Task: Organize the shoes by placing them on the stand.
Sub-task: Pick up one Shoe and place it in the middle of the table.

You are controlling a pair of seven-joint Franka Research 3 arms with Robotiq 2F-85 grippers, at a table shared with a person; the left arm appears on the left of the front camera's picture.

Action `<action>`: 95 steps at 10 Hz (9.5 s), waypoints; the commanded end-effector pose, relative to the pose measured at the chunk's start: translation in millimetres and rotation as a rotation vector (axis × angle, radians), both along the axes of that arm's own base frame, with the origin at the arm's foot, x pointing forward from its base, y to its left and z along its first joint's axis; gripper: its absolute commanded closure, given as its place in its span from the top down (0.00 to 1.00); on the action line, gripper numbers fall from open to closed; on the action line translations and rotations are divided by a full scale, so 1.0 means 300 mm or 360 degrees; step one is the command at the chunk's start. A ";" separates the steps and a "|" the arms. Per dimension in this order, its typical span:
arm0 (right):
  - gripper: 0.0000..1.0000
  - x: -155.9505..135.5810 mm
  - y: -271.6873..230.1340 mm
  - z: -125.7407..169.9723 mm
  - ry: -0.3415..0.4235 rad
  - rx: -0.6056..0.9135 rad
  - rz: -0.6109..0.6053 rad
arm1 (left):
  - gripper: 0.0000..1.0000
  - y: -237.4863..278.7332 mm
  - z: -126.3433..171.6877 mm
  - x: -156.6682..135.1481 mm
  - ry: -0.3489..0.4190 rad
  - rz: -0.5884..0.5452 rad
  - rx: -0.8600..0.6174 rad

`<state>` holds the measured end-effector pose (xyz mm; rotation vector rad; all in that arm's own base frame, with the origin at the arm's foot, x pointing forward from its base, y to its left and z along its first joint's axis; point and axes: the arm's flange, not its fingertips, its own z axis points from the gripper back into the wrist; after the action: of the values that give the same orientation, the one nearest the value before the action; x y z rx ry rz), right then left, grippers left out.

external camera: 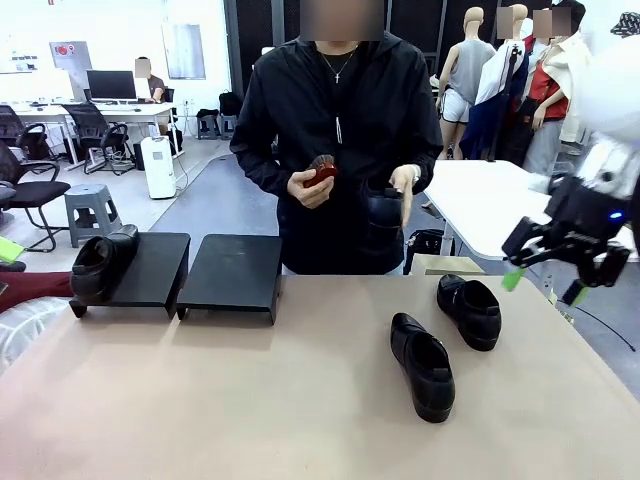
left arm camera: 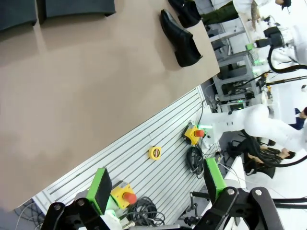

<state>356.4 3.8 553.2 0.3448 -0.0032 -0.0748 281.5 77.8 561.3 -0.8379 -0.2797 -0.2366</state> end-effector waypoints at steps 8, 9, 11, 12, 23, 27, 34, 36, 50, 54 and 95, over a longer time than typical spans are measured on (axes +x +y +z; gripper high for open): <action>1.00 -0.205 -1.228 -0.055 0.0041 0.1169 -0.0043 | 1.00 0.012 0.004 -0.005 -0.0013 -0.0032 0.0016; 1.00 -0.228 -1.251 -0.081 0.0027 0.1208 -0.0070 | 1.00 0.012 0.004 -0.005 -0.0013 -0.0032 0.0016; 1.00 -0.240 -1.261 -0.105 0.0014 0.1221 -0.0070 | 1.00 0.012 0.004 -0.005 -0.0013 -0.0032 0.0016; 1.00 -0.235 -1.257 -0.107 -0.0002 0.1225 -0.0047 | 1.00 0.012 0.004 -0.005 -0.0013 -0.0032 0.0016; 1.00 0.135 0.176 0.066 0.0506 0.0192 0.0003 | 1.00 0.012 0.004 -0.005 -0.0013 -0.0032 0.0016; 1.00 0.198 0.600 -0.246 0.0601 -0.0058 -0.0142 | 1.00 0.012 0.004 -0.005 -0.0013 -0.0032 0.0016; 1.00 0.211 0.727 -0.447 0.0418 -0.0266 -0.0167 | 1.00 0.012 0.004 -0.005 -0.0013 -0.0032 0.0016; 1.00 0.217 0.735 -0.535 0.0303 -0.0273 -0.0114 | 1.00 0.012 0.004 -0.005 -0.0013 -0.0032 0.0016; 0.00 0.310 0.746 -0.694 0.0132 -0.0432 0.0146 | 1.00 0.012 0.004 -0.005 -0.0013 -0.0032 0.0016; 0.00 0.331 0.757 -0.710 0.0131 -0.0418 0.0121 | 1.00 0.012 0.004 -0.005 -0.0013 -0.0032 0.0016; 1.00 -0.020 -0.323 -0.211 0.0094 0.1055 0.0376 | 1.00 0.012 0.004 -0.005 -0.0013 -0.0032 0.0016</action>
<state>355.3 -95.5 510.6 1.0051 0.1144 0.0336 281.8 78.1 562.2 -0.8321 -0.2772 -0.2347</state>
